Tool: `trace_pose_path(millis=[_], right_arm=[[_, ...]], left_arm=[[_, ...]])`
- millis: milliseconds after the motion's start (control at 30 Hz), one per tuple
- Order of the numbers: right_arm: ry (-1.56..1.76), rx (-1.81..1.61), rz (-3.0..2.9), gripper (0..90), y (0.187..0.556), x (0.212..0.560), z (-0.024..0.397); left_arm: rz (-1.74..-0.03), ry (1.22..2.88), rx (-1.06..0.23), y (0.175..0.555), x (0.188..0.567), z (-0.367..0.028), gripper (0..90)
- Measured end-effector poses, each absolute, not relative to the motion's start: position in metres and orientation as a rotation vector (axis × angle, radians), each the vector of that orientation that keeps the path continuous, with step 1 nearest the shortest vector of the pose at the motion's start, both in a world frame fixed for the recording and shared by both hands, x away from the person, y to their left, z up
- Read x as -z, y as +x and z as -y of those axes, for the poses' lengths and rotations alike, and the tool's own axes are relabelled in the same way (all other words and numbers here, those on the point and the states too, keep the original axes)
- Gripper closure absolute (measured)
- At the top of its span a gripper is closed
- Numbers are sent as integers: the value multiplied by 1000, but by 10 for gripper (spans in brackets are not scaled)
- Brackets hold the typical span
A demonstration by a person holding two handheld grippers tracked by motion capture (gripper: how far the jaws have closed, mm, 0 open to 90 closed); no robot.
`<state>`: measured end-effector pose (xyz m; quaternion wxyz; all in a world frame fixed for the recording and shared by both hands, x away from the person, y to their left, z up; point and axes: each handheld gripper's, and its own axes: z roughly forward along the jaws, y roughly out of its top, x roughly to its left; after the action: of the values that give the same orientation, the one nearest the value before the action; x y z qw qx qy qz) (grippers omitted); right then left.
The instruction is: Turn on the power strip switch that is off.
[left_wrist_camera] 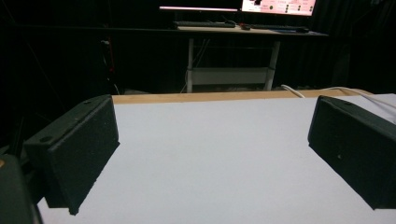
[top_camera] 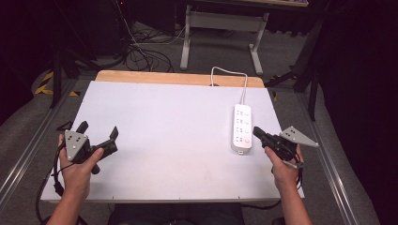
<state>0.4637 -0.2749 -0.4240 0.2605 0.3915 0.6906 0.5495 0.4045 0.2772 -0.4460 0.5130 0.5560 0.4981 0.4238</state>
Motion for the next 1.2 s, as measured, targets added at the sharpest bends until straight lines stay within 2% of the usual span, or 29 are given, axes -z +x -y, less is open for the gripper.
trace_pose_path(millis=[200,733,1200], right_arm=[[1117,-1429,-1910,900,476,412,270],[1206,-1275,-1982,900,522,411,257],[1317,-1088,-2056,900,543,433,262]], left_arm=[[-1194,1341,-1031,403,446,-278,25],[-1186,1380,-1051,403,448,-276,27],[-1187,1383,-1048,402,449,-277,28]])
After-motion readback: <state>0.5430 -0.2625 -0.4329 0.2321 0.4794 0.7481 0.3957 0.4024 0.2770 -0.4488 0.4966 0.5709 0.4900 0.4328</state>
